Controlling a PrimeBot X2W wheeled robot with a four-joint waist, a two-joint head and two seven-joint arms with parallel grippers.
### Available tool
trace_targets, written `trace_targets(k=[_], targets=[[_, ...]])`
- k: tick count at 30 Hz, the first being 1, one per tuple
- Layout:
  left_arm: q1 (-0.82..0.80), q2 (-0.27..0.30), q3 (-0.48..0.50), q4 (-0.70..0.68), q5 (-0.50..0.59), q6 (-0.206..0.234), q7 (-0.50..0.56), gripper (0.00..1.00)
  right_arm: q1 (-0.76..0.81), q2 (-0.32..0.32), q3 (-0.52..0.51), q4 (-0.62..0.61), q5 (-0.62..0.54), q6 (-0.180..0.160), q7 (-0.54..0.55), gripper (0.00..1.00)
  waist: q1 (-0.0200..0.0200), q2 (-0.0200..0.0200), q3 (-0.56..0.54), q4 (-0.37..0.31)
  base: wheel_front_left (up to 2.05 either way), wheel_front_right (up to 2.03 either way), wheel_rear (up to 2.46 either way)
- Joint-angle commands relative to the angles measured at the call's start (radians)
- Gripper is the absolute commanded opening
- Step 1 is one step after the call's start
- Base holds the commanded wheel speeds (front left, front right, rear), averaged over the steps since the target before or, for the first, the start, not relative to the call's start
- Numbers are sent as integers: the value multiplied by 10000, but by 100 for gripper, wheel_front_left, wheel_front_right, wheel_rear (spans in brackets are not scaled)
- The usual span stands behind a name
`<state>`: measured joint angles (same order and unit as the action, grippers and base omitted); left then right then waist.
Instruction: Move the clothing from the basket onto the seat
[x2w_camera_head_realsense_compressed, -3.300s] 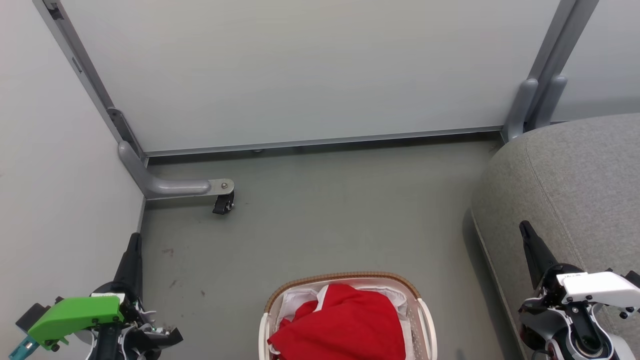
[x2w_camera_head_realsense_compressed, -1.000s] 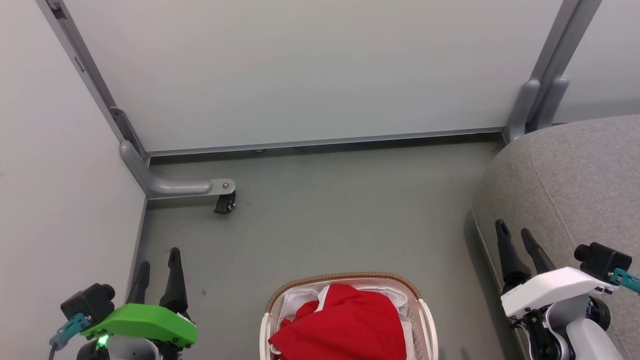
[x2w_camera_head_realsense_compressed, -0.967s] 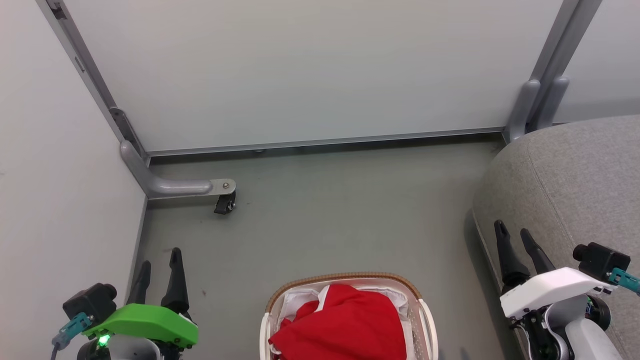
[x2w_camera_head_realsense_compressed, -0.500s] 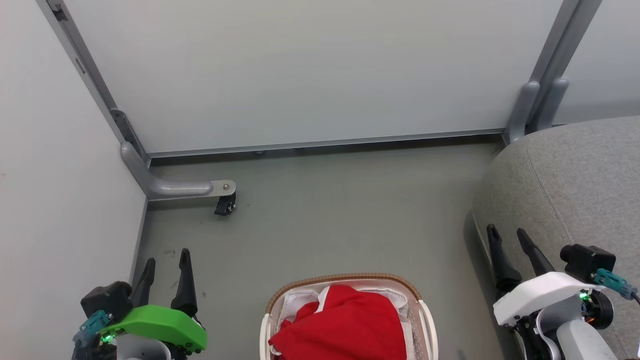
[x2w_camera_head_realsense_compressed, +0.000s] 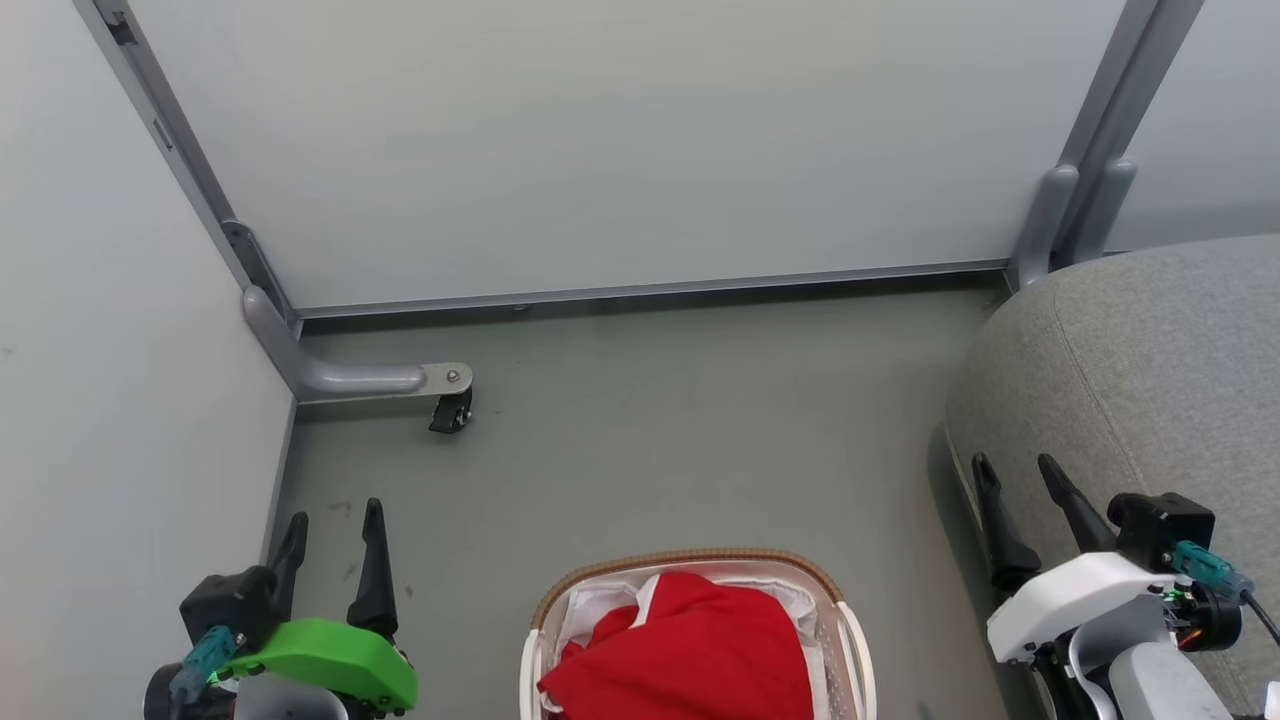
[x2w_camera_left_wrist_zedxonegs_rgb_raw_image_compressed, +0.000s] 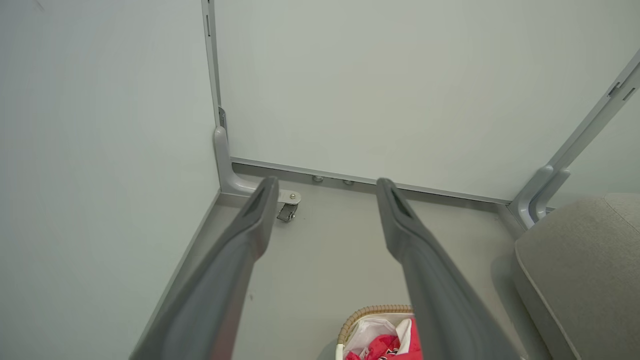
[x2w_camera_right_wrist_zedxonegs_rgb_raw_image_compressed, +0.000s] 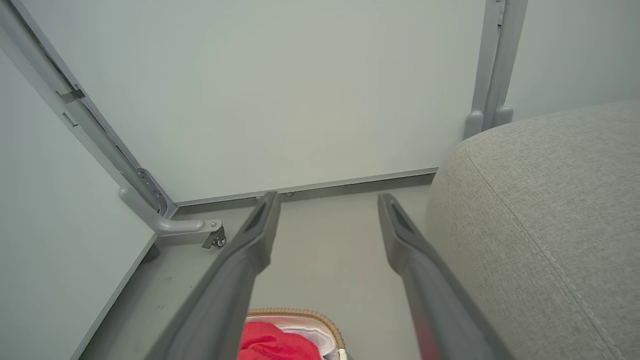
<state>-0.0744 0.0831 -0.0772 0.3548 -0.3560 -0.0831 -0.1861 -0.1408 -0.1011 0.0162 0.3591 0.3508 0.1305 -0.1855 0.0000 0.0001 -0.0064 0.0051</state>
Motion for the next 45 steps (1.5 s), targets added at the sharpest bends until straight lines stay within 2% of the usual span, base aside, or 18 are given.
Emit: trace_targets(k=[1,28,32,39,45], targets=[[43,23,24,-83,287,20,-89,100,24,-27,-42,-19,-278,3,-87,100,0,-1,-13,8,0,0,0],[481,-250,226,-157,2254,-379,-628,100,164,94,-166,22,-2533,4,-638,100,0,-1,134,-143,0,0,0],[241,-274,-40,-132,2467,-440,-699,100,-8,82,-74,-57,-2840,2,-710,100,0,-1,540,-307,0,0,0],[-614,-283,-584,-89,2916,-484,-807,100,-688,162,-4,-397,-3277,-1,-818,100,0,-1,2027,-790,0,0,0],[-1572,-51,-1143,-81,2636,-484,-789,100,-1442,321,95,-836,-3132,-1,-810,100,0,-1,3365,-1324,0,0,0]])
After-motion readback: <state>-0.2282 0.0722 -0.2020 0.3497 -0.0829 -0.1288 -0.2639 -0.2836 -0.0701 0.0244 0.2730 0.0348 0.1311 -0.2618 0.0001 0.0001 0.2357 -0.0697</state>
